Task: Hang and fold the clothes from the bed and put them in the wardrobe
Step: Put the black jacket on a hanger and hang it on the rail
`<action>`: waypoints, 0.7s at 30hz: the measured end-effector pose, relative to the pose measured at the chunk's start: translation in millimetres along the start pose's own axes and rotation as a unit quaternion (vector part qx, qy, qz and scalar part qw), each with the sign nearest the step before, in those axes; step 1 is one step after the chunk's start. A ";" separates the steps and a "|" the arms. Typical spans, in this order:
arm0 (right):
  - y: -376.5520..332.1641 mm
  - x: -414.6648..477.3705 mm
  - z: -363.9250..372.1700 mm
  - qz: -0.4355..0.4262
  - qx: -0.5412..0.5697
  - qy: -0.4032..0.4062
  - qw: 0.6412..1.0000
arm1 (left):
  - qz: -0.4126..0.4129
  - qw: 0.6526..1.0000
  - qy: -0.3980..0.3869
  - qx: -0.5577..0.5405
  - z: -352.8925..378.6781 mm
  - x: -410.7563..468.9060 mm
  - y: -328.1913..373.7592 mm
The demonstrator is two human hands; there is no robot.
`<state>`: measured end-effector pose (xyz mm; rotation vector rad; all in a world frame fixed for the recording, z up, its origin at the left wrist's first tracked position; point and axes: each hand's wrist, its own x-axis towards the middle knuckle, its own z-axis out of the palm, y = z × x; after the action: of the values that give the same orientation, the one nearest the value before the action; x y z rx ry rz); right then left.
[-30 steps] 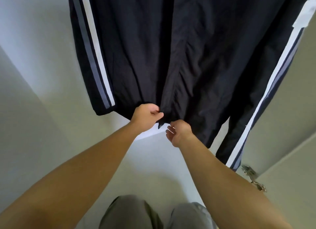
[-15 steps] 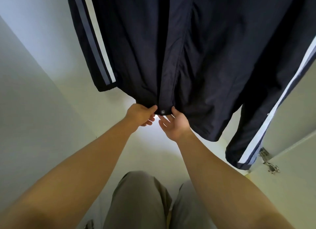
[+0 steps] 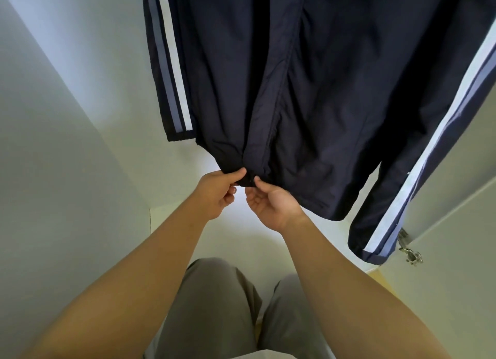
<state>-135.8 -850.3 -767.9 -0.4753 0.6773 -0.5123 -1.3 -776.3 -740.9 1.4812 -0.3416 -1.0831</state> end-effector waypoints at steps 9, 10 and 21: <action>11.2 -23.8 3.4 0.024 -0.020 -0.032 0.999 | 0.030 0.995 0.010 0.099 -13.6 -26.5 6.8; 12.5 -25.9 3.7 0.025 -0.021 -0.033 0.999 | 0.031 0.993 0.006 0.111 -14.4 -28.1 7.1; 15.3 -40.4 20.3 -0.028 -0.054 0.029 0.998 | 0.049 0.984 -0.001 0.172 -13.9 -37.3 14.0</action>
<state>-144.4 -809.9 -744.0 -0.5846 0.7514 -0.5449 -5.0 -743.4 -714.7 1.7468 -0.6202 -0.9806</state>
